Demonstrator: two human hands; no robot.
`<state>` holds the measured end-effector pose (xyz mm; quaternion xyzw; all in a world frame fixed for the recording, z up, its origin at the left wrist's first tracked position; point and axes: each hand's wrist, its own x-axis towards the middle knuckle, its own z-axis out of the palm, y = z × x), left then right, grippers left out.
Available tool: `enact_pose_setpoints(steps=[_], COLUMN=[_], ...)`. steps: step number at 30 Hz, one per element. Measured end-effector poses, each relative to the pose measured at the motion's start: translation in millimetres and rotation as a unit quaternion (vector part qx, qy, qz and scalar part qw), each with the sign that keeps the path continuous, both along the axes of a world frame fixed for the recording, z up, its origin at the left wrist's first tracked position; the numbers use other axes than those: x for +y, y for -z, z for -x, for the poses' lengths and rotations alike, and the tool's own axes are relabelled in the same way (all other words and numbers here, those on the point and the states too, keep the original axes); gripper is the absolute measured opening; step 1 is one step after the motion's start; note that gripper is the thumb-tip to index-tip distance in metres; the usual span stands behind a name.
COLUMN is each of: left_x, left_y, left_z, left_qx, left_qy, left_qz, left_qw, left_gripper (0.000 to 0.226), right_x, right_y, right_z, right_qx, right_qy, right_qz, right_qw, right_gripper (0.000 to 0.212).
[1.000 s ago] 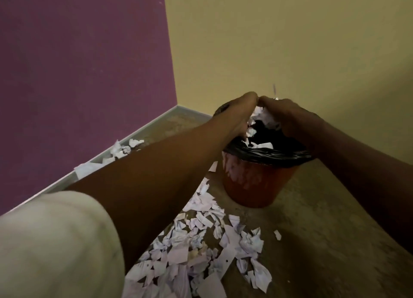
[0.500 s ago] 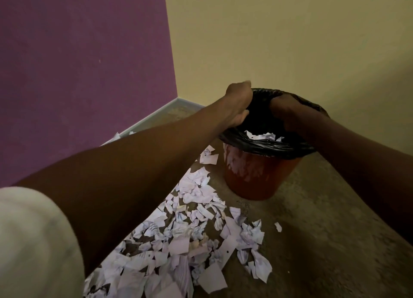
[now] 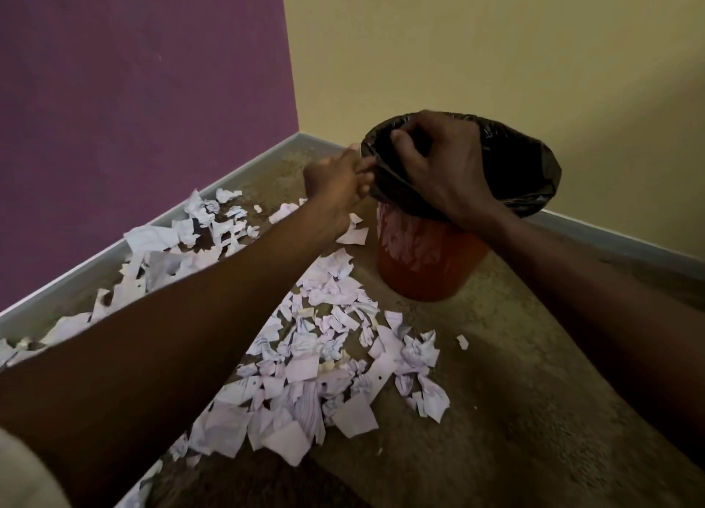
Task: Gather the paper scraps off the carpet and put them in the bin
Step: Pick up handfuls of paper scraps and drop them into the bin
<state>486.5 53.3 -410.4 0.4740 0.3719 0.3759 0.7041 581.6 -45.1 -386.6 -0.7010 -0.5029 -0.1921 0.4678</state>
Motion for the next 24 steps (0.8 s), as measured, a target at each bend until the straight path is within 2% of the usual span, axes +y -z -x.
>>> enact_pose_setpoints(steps=[3, 8, 10, 12, 14, 16, 19, 20, 22, 24], left_x=[2, -5, -9, -12, -17, -22, -31, -34, -36, -37], left_y=[34, 85, 110, 136, 161, 182, 202, 207, 215, 220], left_z=[26, 72, 91, 107, 123, 139, 163, 171, 185, 197], left_qx=[0.032, 0.110, 0.135, 0.169, 0.225, 0.294, 0.335, 0.333, 0.313, 0.301], left_qy=[-0.012, -0.014, -0.022, -0.018, -0.026, -0.030, -0.038, -0.040, -0.029, 0.001], left_qz=[0.013, -0.003, -0.007, -0.016, -0.060, -0.146, -0.240, -0.273, -0.338, -0.367], left_qw=[0.999, 0.994, 0.991, 0.985, 0.972, 0.944, 0.911, 0.901, 0.887, 0.880], left_gripper=[0.017, 0.023, 0.025, 0.028, 0.027, 0.029, 0.025, 0.022, 0.019, 0.033], right_x=[-7, -32, -45, -59, -76, -89, -104, -108, -111, -112], right_y=[21, 87, 125, 165, 203, 234, 261, 265, 270, 269], right_z=[30, 54, 52, 42, 24, 6, -6, -6, -9, -9], right_qx=[0.013, 0.043, 0.085, 0.145, 0.194, 0.188, 0.209, 0.216, 0.206, 0.198], right_qy=[-0.087, -0.120, -0.091, -0.008, 0.075, 0.135, 0.229, 0.239, 0.218, 0.152], right_qz=[-0.002, 0.083, 0.136, 0.195, 0.254, 0.334, 0.471, 0.494, 0.499, 0.454], right_qw=[0.996, 0.988, 0.983, 0.970, 0.945, 0.914, 0.826, 0.808, 0.813, 0.855], right_gripper=[0.016, 0.013, 0.016, 0.018, 0.018, 0.015, 0.028, 0.031, 0.029, 0.018])
